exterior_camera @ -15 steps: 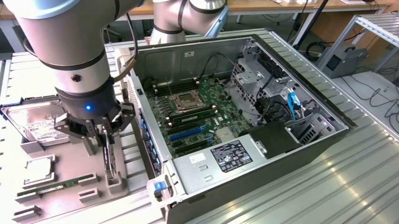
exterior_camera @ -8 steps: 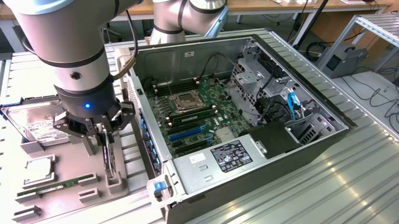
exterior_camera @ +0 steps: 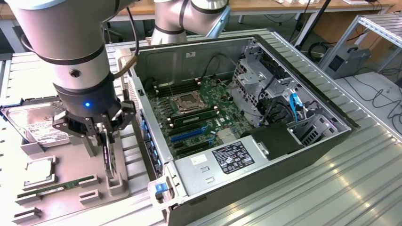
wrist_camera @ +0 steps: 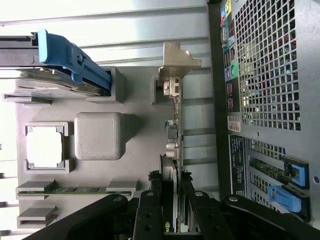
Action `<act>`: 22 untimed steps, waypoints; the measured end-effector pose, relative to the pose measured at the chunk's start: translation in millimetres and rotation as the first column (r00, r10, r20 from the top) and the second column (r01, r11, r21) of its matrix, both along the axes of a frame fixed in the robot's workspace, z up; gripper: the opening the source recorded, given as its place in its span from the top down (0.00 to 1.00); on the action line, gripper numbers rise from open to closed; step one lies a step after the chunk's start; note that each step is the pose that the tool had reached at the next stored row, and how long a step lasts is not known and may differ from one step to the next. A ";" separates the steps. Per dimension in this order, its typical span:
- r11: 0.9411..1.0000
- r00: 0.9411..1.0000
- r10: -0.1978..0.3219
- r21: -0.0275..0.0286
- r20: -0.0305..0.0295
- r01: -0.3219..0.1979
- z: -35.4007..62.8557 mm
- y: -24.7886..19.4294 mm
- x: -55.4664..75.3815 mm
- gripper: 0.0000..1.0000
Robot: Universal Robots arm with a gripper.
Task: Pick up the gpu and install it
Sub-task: 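Pick up the gpu and move the gpu toward the slot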
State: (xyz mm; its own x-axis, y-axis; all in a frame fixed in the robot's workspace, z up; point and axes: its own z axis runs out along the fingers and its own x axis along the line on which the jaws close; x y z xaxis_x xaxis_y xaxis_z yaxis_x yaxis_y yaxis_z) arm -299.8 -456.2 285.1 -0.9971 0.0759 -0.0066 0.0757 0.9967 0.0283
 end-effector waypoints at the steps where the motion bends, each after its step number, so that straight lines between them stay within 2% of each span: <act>1: 1.000 1.000 0.000 0.000 0.000 0.000 0.6 0.0 0.0 0.74; 22: 1.000 1.000 0.000 0.000 0.000 0.000 15.6 0.0 0.0 0.74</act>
State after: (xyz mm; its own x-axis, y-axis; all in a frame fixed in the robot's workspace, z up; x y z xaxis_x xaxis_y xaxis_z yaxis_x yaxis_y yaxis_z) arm -299.8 -456.3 300.7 -0.9971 0.0759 -0.0066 0.0756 0.9967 0.0283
